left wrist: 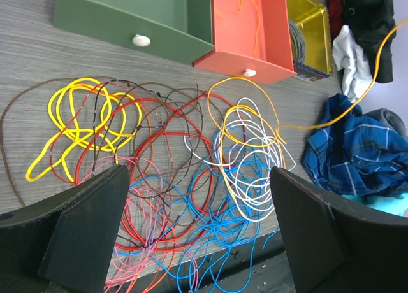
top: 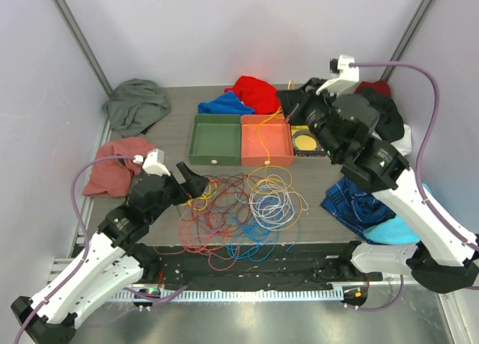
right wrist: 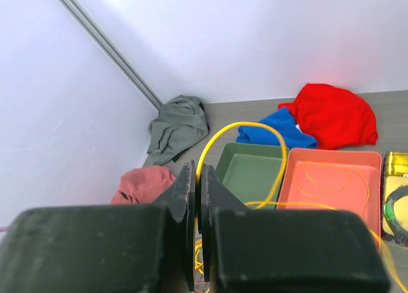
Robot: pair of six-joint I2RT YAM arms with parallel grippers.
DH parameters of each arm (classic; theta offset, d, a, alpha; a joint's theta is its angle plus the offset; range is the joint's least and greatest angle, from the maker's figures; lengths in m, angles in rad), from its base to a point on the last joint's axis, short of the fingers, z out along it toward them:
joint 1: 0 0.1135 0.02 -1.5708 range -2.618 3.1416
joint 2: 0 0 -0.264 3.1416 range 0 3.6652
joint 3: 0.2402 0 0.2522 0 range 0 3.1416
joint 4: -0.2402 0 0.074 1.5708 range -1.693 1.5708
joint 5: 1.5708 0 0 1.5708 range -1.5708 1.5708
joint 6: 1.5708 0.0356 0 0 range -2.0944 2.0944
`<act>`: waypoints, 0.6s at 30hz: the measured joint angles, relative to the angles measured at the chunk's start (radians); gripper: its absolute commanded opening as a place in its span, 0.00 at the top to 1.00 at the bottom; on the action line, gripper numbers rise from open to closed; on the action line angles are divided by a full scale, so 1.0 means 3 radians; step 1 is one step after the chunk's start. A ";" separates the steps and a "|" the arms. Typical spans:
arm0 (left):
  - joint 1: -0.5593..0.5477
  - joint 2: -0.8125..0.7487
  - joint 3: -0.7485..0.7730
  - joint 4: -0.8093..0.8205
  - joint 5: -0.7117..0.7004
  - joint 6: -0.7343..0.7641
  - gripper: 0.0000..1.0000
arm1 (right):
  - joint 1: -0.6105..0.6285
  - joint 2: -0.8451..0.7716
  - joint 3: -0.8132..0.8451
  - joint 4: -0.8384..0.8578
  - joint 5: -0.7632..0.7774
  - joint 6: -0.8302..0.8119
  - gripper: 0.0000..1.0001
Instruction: Untangle the cables
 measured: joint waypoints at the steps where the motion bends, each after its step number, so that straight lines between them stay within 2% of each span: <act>1: 0.0000 -0.0032 0.0000 -0.0010 -0.0004 0.0000 0.02 | 0.0001 0.0072 0.0156 -0.0029 -0.0001 -0.0029 0.99; 6: 0.0000 -0.0136 0.0000 -0.0014 0.0013 0.0010 0.01 | 0.0003 0.0393 0.0800 -0.0126 -0.0046 -0.0135 0.99; 12: 0.0000 -0.0187 0.0000 -0.0006 0.0074 0.0020 0.01 | 0.0003 0.0717 0.1106 -0.0165 -0.0008 -0.0284 0.99; 18: 0.0000 -0.0342 -0.0001 -0.0020 0.0085 0.0019 0.01 | -0.0154 0.1343 0.1573 -0.0200 0.0079 -0.0497 0.99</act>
